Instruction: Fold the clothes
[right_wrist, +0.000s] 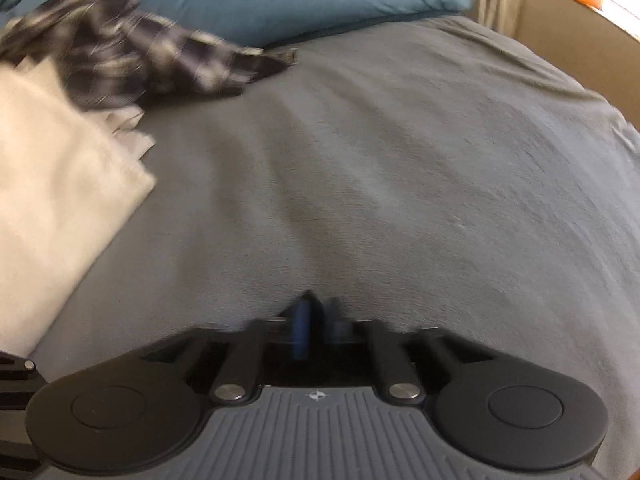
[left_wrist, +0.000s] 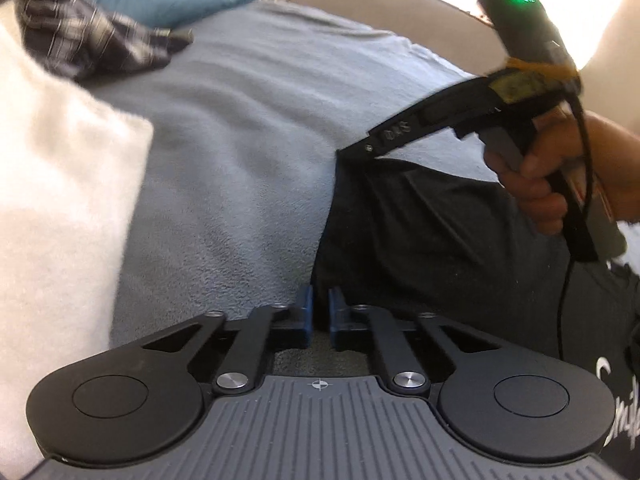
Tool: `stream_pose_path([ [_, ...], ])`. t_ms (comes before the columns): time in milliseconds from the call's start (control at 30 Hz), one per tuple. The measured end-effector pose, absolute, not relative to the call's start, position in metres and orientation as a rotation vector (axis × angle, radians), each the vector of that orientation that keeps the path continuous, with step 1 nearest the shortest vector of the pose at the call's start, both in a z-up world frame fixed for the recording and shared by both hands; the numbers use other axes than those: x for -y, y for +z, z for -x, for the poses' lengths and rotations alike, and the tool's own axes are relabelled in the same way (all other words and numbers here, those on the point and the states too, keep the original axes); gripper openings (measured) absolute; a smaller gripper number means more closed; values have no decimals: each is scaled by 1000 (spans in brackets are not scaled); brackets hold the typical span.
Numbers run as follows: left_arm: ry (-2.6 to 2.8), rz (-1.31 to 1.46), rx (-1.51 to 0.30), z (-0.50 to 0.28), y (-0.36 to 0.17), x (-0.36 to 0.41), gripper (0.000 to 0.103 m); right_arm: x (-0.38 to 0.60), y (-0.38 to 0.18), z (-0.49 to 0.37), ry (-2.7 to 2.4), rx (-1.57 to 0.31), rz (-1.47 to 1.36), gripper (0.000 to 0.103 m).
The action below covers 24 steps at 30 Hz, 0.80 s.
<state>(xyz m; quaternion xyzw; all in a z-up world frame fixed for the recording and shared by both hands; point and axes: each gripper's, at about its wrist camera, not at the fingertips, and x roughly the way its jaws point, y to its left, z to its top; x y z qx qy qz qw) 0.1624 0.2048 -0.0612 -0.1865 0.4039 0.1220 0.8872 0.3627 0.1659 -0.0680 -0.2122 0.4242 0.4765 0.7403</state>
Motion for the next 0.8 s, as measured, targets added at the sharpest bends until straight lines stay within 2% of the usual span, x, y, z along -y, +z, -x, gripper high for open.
stream_pose_path([
  [333,310,374,-821,-152,-59,-202,3,-188,-75,-345,1064,-805,489,0],
  [467,331,412,-836,-151,-62,-205,5,-189,-81,-350,1027,-815,405,1],
  [567,335,420,-843,-151,-61,-206,6,-147,-53,-365,987,-861,267,2],
  [733,339,457,-861,-150,-60,-215,14,-73,-4,-391,910,-934,32,3],
  [800,353,447,-849,-145,-54,-214,27,-44,15,-401,877,-960,-62,3],
])
